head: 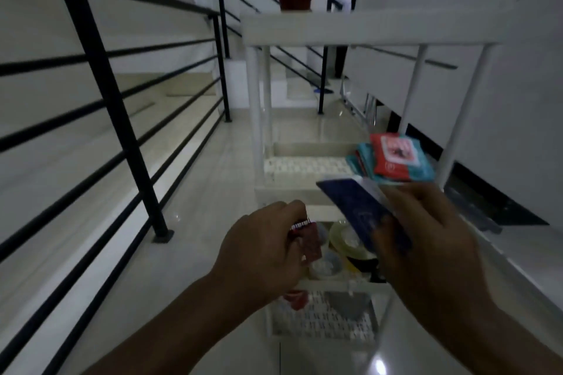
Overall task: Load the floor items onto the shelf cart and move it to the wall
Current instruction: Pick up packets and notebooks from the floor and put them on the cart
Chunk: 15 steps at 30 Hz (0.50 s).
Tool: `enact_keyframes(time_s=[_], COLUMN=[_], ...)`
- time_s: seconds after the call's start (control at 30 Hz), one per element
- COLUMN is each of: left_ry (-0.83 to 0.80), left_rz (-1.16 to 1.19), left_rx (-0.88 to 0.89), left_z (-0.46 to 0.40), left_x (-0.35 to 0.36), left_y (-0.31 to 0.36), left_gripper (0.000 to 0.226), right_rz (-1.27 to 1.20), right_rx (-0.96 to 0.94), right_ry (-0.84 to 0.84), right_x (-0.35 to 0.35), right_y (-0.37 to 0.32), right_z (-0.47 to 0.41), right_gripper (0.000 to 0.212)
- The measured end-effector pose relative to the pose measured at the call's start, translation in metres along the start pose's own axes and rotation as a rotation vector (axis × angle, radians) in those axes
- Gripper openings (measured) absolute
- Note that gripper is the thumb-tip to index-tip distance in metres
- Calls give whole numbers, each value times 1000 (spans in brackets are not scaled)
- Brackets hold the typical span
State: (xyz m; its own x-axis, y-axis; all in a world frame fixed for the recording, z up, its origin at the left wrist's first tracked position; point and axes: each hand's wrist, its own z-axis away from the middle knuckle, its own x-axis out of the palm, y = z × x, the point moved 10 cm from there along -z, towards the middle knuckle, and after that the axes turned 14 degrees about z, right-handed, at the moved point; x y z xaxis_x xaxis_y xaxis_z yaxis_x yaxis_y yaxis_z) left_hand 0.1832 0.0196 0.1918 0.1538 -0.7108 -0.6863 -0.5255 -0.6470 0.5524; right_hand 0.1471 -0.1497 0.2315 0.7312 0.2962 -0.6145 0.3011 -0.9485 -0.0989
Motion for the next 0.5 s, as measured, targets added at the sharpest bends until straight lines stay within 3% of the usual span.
enact_keyframes(time_s=[0.1,0.33,0.5], left_ry=[53,78,47], left_rz=[22,-35,-77], left_rx=[48,115,119], left_z=[-15,-23,-23], left_x=[-32,-72,-81], left_y=[15,30,25], left_gripper=[15,8,7], right_rz=[25,256,308], right_rx=[-120,-390,-412], right_ry=[47,-370,-475], right_x=[7,181,228], right_y=[-21,-36,-41], right_z=[-66,-142,-140], right_gripper=[33,32,32])
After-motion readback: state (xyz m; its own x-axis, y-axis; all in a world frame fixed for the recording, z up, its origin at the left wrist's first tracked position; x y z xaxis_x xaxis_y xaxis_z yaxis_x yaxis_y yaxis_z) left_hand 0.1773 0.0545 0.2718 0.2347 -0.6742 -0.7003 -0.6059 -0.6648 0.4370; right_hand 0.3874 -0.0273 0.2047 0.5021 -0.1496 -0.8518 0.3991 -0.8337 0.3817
